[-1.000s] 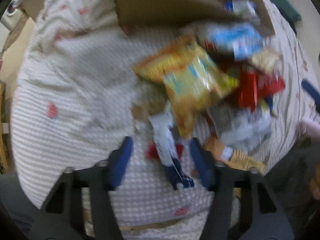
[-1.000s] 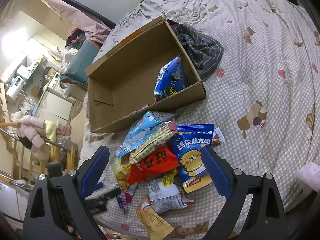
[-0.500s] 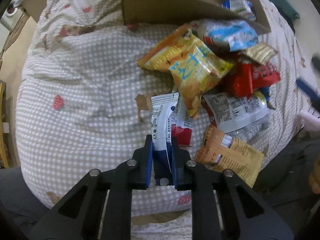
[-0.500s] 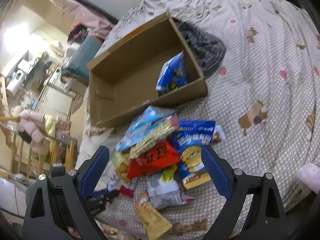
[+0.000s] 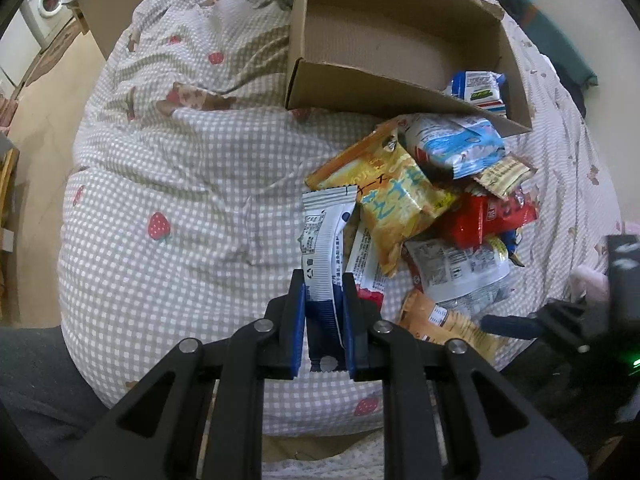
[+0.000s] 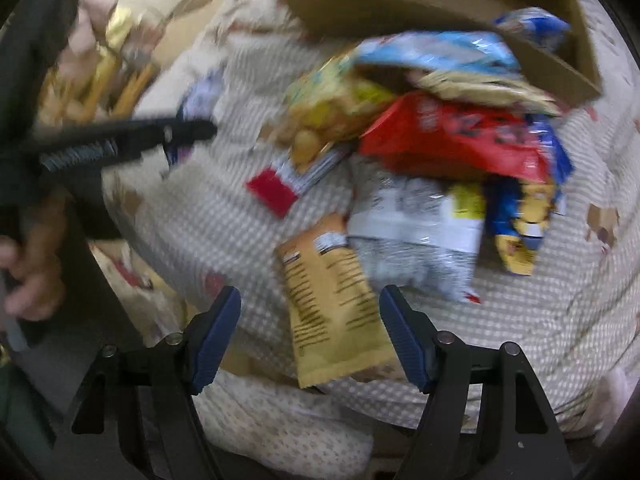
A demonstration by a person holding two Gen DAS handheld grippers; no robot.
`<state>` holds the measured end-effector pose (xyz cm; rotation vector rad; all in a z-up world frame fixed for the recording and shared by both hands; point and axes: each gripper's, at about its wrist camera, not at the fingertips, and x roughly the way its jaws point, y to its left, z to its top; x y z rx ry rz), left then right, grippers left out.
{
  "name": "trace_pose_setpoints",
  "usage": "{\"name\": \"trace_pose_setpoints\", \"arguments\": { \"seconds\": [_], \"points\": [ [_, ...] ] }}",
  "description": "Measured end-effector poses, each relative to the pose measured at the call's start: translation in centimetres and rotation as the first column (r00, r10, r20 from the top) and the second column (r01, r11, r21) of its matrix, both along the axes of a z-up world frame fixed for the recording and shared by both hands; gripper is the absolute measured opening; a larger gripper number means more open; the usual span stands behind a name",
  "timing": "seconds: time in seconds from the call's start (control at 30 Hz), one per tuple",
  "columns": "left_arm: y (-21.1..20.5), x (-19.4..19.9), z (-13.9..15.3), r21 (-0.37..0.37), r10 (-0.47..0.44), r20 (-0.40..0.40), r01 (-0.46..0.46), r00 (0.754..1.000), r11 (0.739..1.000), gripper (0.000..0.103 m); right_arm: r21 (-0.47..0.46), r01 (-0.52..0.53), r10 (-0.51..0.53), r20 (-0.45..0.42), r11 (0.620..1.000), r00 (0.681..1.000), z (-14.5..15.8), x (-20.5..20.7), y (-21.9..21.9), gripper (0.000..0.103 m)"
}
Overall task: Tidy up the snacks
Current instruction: 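Grasp the white-blue wrapper with the left gripper while the right grasps the brown bag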
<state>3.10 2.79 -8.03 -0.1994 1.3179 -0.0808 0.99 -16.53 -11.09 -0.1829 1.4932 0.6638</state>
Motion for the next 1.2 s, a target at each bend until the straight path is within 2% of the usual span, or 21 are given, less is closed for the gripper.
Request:
{"name": "trace_pose_setpoints", "arguments": {
  "seconds": [0.07,0.13,0.2,0.27,0.33,0.37,0.4,0.6,0.8,1.0,1.2],
  "points": [
    [-0.2,0.2,-0.3,-0.010,0.007,-0.002,-0.007,1.000,1.000,0.013,-0.069,-0.032,0.031,-0.009,0.997,0.999,-1.6,-0.5,0.9,0.074],
    [-0.1,0.3,-0.3,-0.019,0.020,-0.003,-0.020,1.000,1.000,0.013,-0.097,-0.035,0.034,-0.021,0.995,0.999,-2.9,-0.7,1.3,0.069],
    [0.0,0.3,-0.4,-0.027,0.033,0.002,-0.033,0.999,0.999,0.013,-0.118,-0.045,0.041,-0.033,0.992,0.999,-4.1,-1.0,1.7,0.057],
    [-0.1,0.1,-0.3,-0.032,0.038,0.006,-0.037,0.999,0.999,0.013,-0.135,-0.058,0.056,-0.016,0.989,0.998,-4.5,-1.3,2.0,0.051],
    [0.2,0.2,-0.4,-0.035,0.040,0.009,-0.039,0.999,0.999,0.013,-0.112,-0.061,0.061,-0.010,0.992,0.998,-4.2,-1.9,2.1,0.039],
    [0.3,0.2,-0.4,-0.033,0.040,0.011,-0.039,0.999,0.999,0.013,-0.097,-0.056,0.056,-0.010,0.994,0.998,-3.9,-2.1,2.0,0.026],
    [0.4,0.3,-0.5,-0.033,0.040,0.012,-0.040,0.999,0.999,0.013,-0.066,-0.048,0.047,-0.019,0.997,0.999,-3.6,-2.4,1.8,0.023],
    [0.4,0.4,-0.5,-0.027,0.044,0.010,-0.044,0.999,0.999,0.013,0.101,0.012,-0.012,0.000,0.995,1.000,-0.7,-3.0,0.3,0.019],
    [0.1,0.5,0.0,0.010,0.033,0.038,-0.034,0.999,0.999,0.013,0.264,0.069,-0.089,0.067,0.962,0.994,3.0,-1.3,-2.2,0.019],
    [0.1,0.6,0.0,0.037,0.036,0.051,-0.038,0.998,0.999,0.013,0.405,0.153,-0.244,0.184,0.902,0.952,7.3,0.6,-3.8,0.019],
    [0.2,0.6,0.7,0.058,0.041,0.087,-0.046,0.995,0.997,0.013,0.466,0.206,-0.345,0.234,0.861,0.909,9.1,1.2,-5.9,0.019]
  ]
}}
